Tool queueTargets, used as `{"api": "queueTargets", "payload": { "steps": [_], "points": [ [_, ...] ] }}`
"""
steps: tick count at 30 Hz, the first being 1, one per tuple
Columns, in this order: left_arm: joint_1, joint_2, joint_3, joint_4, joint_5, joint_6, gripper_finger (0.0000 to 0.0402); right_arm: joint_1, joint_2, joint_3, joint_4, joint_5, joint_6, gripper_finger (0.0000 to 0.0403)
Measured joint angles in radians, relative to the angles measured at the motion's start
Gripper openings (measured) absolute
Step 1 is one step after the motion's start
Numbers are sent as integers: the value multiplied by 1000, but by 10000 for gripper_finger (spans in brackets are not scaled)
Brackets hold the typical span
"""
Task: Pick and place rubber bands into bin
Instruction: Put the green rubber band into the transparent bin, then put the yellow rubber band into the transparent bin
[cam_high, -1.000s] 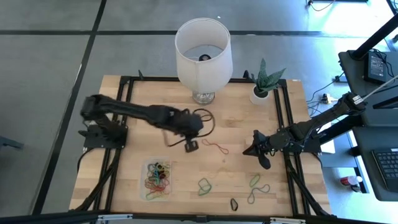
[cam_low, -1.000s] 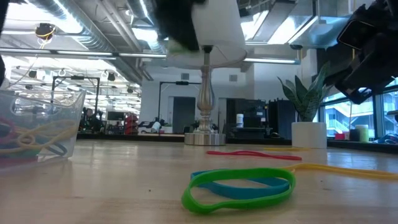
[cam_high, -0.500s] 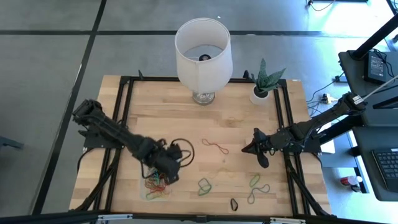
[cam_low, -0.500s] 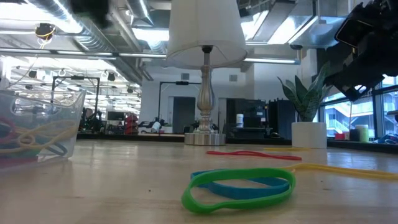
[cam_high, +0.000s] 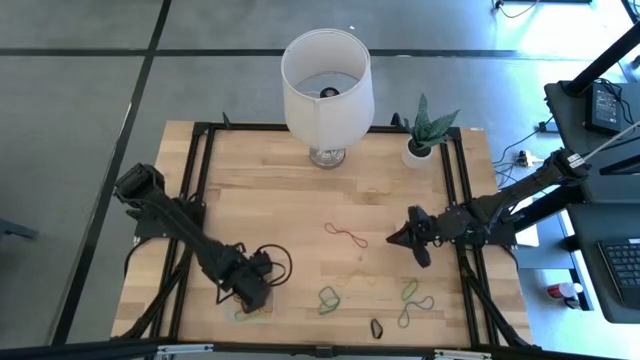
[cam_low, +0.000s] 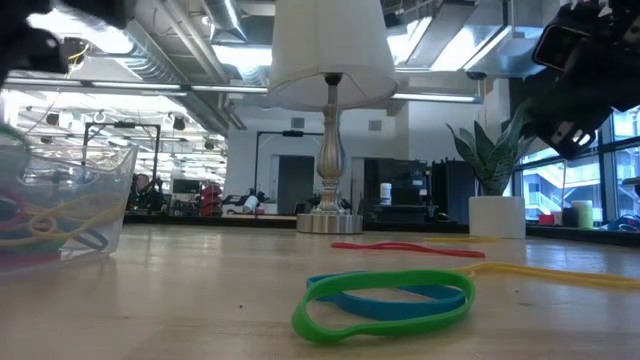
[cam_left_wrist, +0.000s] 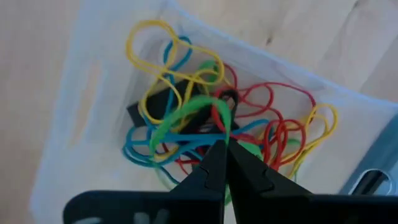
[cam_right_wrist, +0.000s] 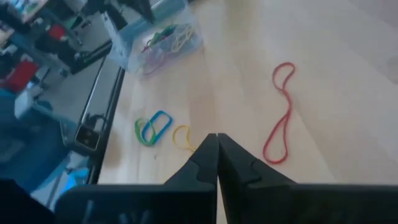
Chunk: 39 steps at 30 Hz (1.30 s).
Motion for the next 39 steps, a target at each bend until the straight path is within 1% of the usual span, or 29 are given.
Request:
{"api": "queueTargets", "payload": {
  "steps": [4, 7, 9, 13, 19, 22, 25, 28, 32, 34, 36, 37, 39],
  "points": [
    [-29, 0, -59, 50, 0, -53, 3, 0, 0, 0, 0, 40, 87, 6],
    [-50, 0, -85, 57, 0, -80, 8, 0, 0, 0, 0, 61, 119, 6],
    [-61, 0, -100, 62, 2, -95, 18, 0, 0, 0, 0, 63, 120, 6],
    [-69, 0, -104, 102, 35, -93, 58, 0, 0, 0, 0, 63, 121, 6],
    [-66, -6, -105, 104, 37, -103, 133, 0, 0, 0, -1, 65, 144, 6],
    [-57, -31, -105, 103, 54, -102, 154, 0, 1, 0, -1, 66, 144, 6],
    [-42, -79, -105, 100, 40, -102, 160, 0, 5, 0, -1, 66, 143, 5],
    [-23, -145, -104, 100, -13, -99, 158, 0, 16, 0, -1, 66, 140, 2],
    [10, -239, -104, 103, -159, -32, 142, 0, 54, 37, -57, 66, 140, 2],
    [32, -280, -104, 104, -229, 20, 134, 0, 82, 84, -130, 75, 140, 2],
    [68, -313, -104, 112, -281, 81, 126, 1, 116, 144, -232, 108, 140, 2],
    [88, -324, -104, 116, -298, 113, 122, -3, 133, 176, -284, 128, 140, 2],
    [136, -334, -104, 136, -298, 176, 113, -22, 172, 248, -379, 159, 139, 2]
  ]
}}
